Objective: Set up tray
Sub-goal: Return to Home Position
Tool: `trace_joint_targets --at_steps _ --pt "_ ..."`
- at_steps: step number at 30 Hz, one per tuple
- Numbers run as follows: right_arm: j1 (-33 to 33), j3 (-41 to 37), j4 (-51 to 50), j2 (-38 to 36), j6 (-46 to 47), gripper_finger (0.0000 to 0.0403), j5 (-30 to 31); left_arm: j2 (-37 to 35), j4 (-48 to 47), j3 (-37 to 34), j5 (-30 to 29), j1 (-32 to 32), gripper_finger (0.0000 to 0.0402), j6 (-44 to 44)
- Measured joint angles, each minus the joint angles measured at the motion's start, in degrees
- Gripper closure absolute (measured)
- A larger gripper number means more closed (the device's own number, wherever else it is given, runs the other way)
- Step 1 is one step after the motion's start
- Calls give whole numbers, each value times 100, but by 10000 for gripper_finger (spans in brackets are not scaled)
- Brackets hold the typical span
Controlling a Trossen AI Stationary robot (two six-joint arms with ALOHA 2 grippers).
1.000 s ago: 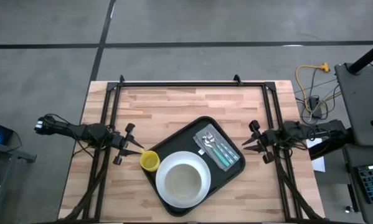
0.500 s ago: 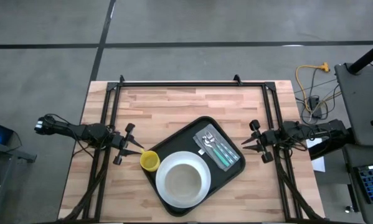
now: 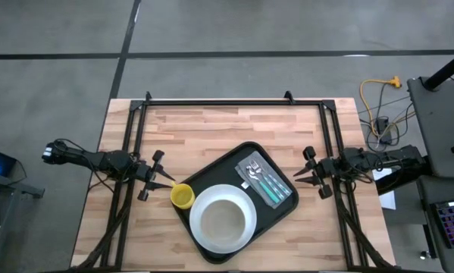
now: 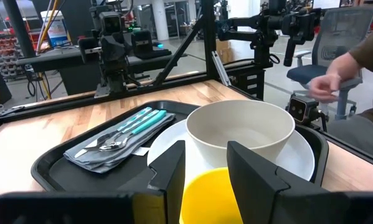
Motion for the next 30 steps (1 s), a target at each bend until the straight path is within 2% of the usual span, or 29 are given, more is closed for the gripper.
trace_joint_targets --at_steps 6,30 --pt "0 0 0 0 261 335 0 0 1 1 -2 2 297 1" --pt "0 0 0 2 238 335 2 0 2 0 -2 1 297 -1"
